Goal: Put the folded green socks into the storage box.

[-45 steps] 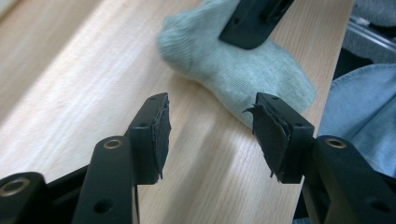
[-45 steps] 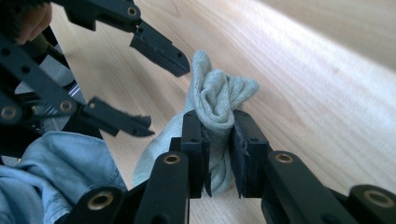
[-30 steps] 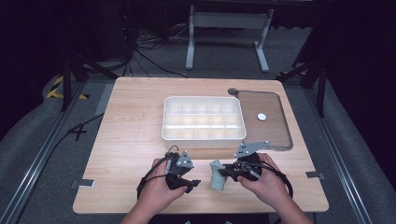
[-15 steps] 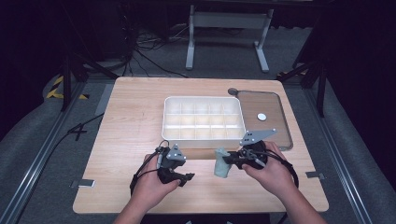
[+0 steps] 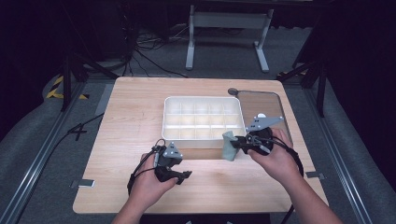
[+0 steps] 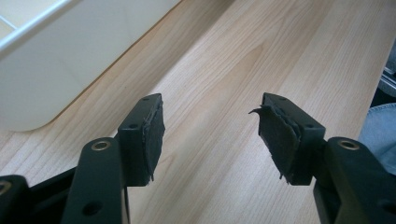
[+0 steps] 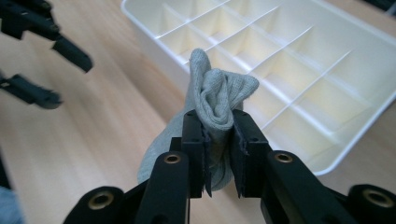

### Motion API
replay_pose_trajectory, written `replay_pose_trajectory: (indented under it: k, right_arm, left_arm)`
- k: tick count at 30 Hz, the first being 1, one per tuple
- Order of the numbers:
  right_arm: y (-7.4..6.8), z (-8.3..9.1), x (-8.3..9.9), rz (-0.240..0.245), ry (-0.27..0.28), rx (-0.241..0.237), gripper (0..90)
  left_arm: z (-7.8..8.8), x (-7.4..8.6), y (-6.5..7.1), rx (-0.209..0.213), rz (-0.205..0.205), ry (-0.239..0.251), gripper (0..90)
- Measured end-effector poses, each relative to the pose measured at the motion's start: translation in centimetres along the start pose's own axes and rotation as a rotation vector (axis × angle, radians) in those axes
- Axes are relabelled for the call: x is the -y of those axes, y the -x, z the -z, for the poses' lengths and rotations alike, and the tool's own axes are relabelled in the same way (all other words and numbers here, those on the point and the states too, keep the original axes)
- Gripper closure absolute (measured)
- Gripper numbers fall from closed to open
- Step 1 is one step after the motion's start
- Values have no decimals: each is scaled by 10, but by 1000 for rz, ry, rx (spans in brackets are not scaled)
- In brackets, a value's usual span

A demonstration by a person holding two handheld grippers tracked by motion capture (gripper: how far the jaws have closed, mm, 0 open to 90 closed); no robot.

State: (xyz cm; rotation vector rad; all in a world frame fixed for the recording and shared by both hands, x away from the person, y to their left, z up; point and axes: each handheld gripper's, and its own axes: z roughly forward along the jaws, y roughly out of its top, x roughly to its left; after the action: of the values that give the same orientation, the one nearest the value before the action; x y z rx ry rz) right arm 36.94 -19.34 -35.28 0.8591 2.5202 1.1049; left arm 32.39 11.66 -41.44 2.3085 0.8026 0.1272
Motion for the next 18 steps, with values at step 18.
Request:
replay_pose_trajectory:
  k: [18]
  right_arm:
    - [49,-9,-19,-35,26,81,767]
  left_arm:
    - [6,6,-6,-14,36,5,403]
